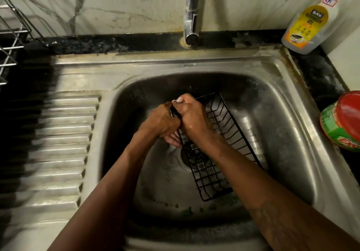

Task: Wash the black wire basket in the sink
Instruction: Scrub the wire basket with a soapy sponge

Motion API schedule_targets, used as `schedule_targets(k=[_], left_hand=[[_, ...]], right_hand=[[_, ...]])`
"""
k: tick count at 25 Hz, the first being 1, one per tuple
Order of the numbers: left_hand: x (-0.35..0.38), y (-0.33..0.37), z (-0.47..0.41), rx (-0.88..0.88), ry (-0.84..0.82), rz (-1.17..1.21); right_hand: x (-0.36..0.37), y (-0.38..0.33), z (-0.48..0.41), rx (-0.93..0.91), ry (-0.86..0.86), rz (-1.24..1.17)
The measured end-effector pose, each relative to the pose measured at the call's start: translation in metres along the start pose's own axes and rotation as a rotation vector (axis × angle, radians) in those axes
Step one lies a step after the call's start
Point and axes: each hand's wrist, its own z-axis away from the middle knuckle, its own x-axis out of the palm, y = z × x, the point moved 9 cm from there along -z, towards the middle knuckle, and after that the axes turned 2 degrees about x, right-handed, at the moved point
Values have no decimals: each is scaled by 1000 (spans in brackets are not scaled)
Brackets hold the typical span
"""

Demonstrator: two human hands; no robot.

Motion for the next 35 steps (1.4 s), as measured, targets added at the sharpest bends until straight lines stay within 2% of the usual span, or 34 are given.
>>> schedule_targets(k=[3,7,8,10,16,19,22,26,30,31,34,35], left_hand=[[-1,-4,-1,-40,33,17],[-7,-8,-6,-29,95,-12],[-6,-8,-7,-20,92,-15],[-8,-6,-8,-22,93,-36],[-8,-15,-13,-91,103,65],[-8,-20,-11,-153,129,171],[-8,-11,-11,-95,103,79],[-10,-5,-2,-64,85,18],[-10,0,2,-40,81,32],[-10,2,3,-24,86,33],[-12,2,2,-2,104,-3],[-13,2,0,2,106,-19]], right_hand=[[-9,13,-6,37,35,-23],[-85,38,-2,-44,465,130],[-88,37,1,-90,509,160],[-74,38,1,-98,509,120],[-49,52,1,77,545,-50],[-39,53,-1,65,470,48],[-24,61,-4,134,401,141],[-1,58,-7,176,280,-19],[15,68,-18,332,105,-286],[20,71,-17,386,69,-406],[42,73,-8,553,35,-964],[48,71,-5,588,22,-1067]])
